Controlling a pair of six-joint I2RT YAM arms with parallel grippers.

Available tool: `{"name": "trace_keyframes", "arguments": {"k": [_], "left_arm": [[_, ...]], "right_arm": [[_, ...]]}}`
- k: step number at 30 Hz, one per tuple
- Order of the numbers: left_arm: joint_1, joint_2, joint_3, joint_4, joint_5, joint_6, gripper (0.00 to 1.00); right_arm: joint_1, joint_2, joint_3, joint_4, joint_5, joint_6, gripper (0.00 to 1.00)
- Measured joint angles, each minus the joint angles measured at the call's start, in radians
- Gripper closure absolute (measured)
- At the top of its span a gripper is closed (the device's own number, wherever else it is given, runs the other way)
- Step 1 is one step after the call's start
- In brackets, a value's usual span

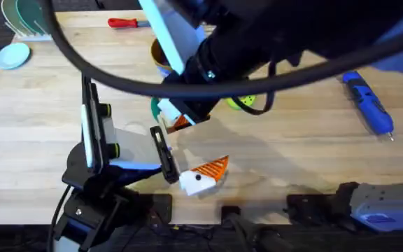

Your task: Pick up the gripper from the table and insert it into the empty holder that is missing its gripper. Then pick up a screw, insert it into the mounting hole, and use the screwdriver to tighten it. Finally, clean up the table by picking up the vegetable and placing it into the bucket.

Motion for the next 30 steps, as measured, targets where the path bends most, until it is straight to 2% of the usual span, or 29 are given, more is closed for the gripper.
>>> {"name": "trace_keyframes", "arguments": {"k": [7,30], "left_arm": [[0.0,0.0,0.0,-0.001,0.0,0.0,0.008],[0.0,0.0,0.0,0.0,0.0,0.0,0.008]], "right_arm": [[0.003,0.032,0.0,-0.002,0.001,0.0,0.996],[0.003,0.032,0.0,-0.006,0.045,-0.002,0.996]]}}
